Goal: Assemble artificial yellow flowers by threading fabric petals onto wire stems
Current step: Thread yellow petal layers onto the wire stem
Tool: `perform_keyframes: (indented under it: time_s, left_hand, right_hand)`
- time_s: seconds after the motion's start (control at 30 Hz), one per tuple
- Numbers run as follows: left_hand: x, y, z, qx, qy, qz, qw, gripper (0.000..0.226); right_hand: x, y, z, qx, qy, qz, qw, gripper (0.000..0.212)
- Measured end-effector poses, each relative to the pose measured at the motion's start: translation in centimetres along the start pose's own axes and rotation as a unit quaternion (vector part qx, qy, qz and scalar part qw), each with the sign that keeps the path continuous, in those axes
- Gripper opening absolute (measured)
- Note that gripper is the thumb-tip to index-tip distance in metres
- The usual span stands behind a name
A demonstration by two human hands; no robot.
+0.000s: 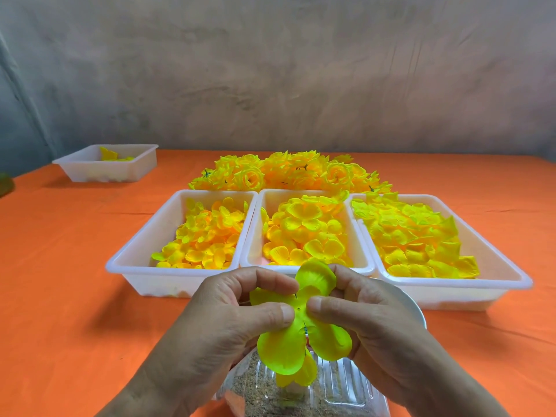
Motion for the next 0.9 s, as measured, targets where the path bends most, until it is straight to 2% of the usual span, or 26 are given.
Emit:
perform_keyframes:
  time_s: [0.23, 0.4, 0.6, 0.73, 0.9]
  left_hand:
    - [-0.31, -0.17, -0.30, -0.004, 0.003, -0.002, 1.000, 0.028]
    - [-0.49, -0.22, -0.57, 0.004, -0.040, 0.013, 0.999, 0.046]
    - [-0.48, -0.21, -0.40, 0.007, -0.069, 0.024, 0.997, 0.038]
    - [-0.20, 0.00, -0.44, 0.007, -0.088, 0.039, 0.995, 0.047]
    - [0.14, 0.06, -0.08, 0.006, -0.101, 0.049, 0.994, 0.043]
  right_hand:
    - [-0.10, 0.12, 0.08, -0.013, -0.013, -0.004, 1.000, 0.028]
    - [-0.27, 0.28, 0.16, -0.015, -0.022, -0.004, 1.000, 0.030]
    - [-0.18, 0.20, 0.21, -0.023, -0.027, -0.005, 0.999, 0.027]
    - [-0.35, 0.12, 0.21, -0.028, -0.027, -0.017, 0.999, 0.026]
    - [-0.59, 0.02, 0.16, -0.025, -0.025, -0.031, 0.999, 0.025]
Point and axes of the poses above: each hand's wrist, its own y-axis away from the middle knuckle, its own z-axis out of the palm, x = y × z, the point moved 2 cm from there along -y, towards the middle knuckle, and after that the axes turned 6 degrees about y, right-handed, at the moved point
